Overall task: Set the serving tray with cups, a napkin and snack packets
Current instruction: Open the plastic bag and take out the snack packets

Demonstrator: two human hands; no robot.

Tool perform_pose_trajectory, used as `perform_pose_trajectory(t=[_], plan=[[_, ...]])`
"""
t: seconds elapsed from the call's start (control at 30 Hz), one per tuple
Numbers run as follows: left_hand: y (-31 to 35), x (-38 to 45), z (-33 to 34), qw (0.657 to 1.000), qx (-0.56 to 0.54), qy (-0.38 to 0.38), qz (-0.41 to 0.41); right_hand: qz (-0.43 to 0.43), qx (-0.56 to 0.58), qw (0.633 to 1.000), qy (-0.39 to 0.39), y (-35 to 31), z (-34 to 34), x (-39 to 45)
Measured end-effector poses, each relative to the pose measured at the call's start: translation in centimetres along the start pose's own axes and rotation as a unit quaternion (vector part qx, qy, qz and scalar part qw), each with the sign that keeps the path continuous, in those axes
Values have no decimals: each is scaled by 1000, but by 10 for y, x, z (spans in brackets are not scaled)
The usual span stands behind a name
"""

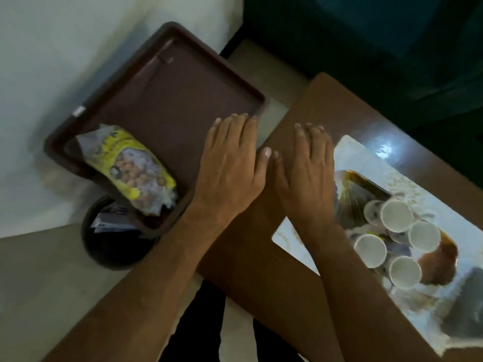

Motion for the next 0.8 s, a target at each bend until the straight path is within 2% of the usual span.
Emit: perform_pose_trajectory(t=[0.27, 0.4, 0.6, 0.73, 0.8], plan=[[-110, -50, -36, 986, 8, 55, -155, -121, 116, 982, -87, -116, 48, -9], [-145, -68, -34, 977, -3, 68, -202, -131, 152, 964, -172, -151, 76, -15], [-170, -80, -13, 977, -44, 72, -196, -53, 204, 942, -262, -180, 102, -7], [-178, -84, -1, 966, -131, 113, -190, 57, 266, 909, -316, -186, 112, -1], [-180, -84, 0, 950, -195, 132, -207, 127, 301, 885, -333, -186, 117, 4]])
Point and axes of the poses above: each hand's wrist, its own x-axis towards the middle knuckle, its own z-axis out of the palm, y = z × x, the point moved 1 cm from there along x, towards the middle knuckle, and after that the axes turned 3 degrees about y, right-handed, at the moved point
